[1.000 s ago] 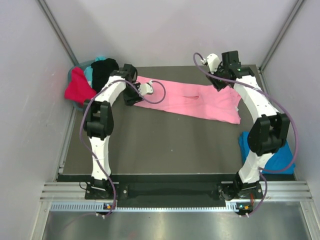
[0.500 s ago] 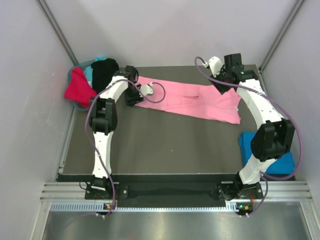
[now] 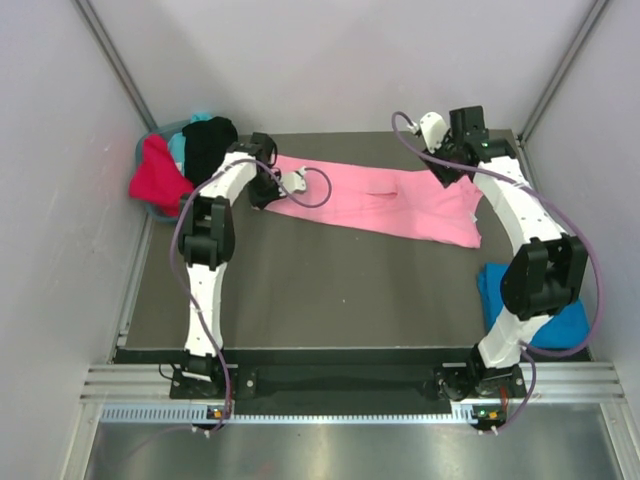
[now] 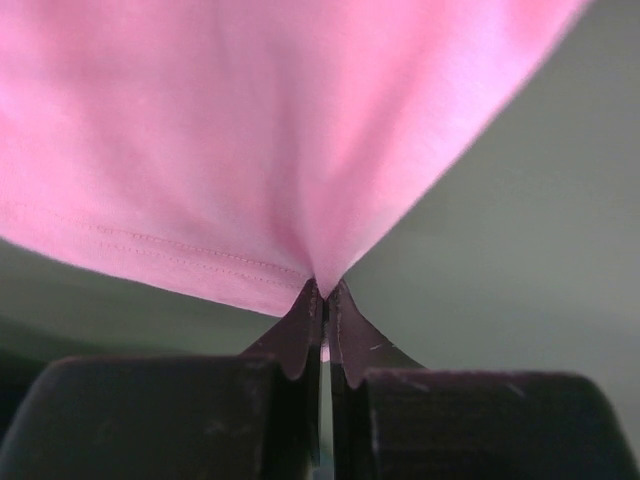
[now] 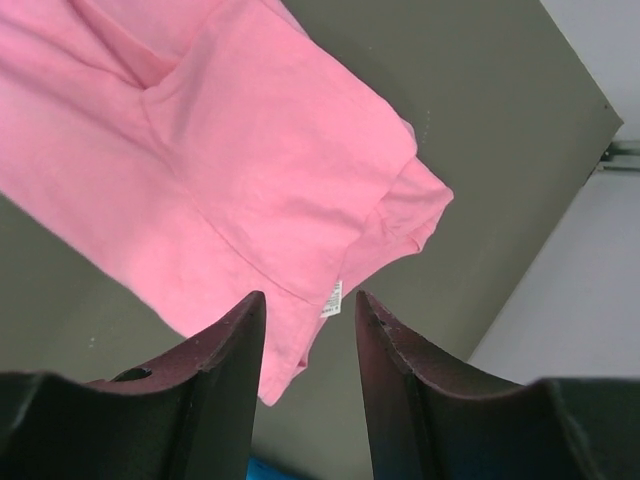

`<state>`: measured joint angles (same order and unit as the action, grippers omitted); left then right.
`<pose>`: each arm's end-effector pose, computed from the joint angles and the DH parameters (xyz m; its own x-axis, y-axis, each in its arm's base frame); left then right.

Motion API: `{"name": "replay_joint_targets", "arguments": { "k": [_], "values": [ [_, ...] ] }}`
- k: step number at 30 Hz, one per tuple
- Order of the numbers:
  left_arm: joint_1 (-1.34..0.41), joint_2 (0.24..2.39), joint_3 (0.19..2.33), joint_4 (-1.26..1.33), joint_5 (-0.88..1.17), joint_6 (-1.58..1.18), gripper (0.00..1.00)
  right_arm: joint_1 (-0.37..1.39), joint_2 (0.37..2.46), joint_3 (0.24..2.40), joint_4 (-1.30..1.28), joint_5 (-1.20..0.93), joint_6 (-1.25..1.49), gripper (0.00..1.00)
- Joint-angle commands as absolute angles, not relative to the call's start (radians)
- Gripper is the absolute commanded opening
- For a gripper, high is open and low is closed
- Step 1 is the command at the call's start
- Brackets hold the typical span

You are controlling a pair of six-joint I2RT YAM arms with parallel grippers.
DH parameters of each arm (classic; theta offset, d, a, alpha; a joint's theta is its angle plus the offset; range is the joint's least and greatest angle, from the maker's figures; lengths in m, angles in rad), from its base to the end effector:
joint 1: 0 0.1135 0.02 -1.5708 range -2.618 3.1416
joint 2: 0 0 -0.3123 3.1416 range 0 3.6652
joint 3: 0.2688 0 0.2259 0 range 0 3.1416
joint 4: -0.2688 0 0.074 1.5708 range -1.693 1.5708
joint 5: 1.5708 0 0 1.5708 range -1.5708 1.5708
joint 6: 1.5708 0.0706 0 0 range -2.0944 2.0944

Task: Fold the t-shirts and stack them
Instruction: Fold the tshirt

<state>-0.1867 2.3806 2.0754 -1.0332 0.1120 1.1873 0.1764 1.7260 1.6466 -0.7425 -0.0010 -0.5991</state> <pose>0.4949 -0.1015 0.1804 -0.1633 0.9687 -0.1870 0.9652 0.1961 0.1729 0.3825 0.0683 0.3587 -0.4962 -0.6612 -0.5627 -0.5521 0.7405 -0.3833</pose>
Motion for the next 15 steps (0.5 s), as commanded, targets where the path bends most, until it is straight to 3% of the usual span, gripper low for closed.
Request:
{"name": "replay_joint_targets", "arguments": {
  "k": [1,9,15],
  "values": [
    [-0.186,2.234,1.932,-1.187,0.161,1.184,0.00,0.132,1.784,1.713,-0.701,0.043,-0.539,0.41],
    [-0.264,1.922,1.480,-1.249,0.172,1.161,0.00,0.025,1.897,1.723,-0.692,0.008,-0.446,0.40],
    [-0.321,1.749,1.289,-1.325,0.167,1.126,0.00,0.009,2.020,1.778,-0.698,-0.040,-0.443,0.40]
  ]
}}
